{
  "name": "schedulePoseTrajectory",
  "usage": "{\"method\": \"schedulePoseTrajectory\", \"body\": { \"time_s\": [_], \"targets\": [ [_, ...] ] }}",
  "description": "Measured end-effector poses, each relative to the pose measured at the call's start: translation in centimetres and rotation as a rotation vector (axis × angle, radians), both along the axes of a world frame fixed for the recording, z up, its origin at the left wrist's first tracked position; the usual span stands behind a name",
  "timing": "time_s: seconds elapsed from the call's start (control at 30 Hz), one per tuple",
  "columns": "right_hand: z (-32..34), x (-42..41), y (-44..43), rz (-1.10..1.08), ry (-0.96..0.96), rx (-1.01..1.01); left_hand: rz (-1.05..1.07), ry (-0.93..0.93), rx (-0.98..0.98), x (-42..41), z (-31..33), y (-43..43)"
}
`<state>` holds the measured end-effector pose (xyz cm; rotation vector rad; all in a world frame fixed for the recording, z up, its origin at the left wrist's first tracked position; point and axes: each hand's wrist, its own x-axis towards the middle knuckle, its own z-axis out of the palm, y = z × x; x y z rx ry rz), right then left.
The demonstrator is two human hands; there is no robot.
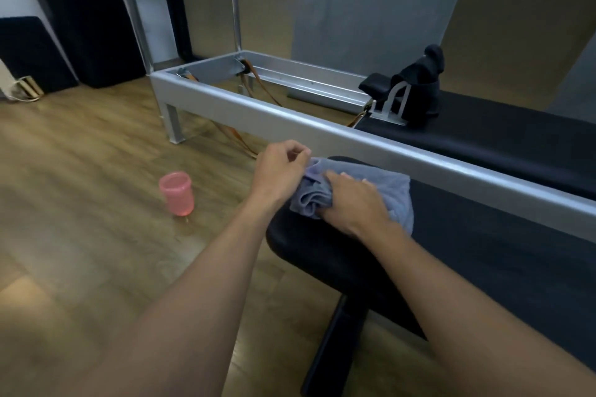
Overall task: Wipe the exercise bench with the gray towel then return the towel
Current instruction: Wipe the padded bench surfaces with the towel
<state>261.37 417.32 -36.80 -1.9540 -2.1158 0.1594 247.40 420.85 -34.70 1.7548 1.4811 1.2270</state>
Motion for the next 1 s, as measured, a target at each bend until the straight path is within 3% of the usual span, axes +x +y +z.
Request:
{"method": "schedulePoseTrajectory", "body": {
  "time_s": [0.23,0.33,0.43,0.63,0.8,1.0],
  "targets": [
    [-0.9,3.0,9.0,-0.117,0.069,-0.018,-0.009,0.062,0.004,-2.0,-2.0,0.1],
    [-1.2,2.0,9.2,-0.104,-0.013,-0.009,0.004,0.08,0.005,-2.4,-1.7,0.1],
    [-1.7,-0.1,6.5,-0.027,-0.074,0.009,0.024,0.047,-0.02,-2.1,-0.9,0.2],
    [-2.8,-3.5,-1.8,0.305,0.003,0.0,0.002,0.032,-0.113,-0.9,0.8,0.8],
    [-2.2,-2.7,-8.1,0.277,-0.041,0.023,-0.063,0.028,-0.185,0.6,-0.5,0.8],
    [-5.0,-2.7,-10.5,0.28,-0.382,0.158,-0.071,-0.013,-0.198,2.0,-1.2,1.2]
  ]
}}
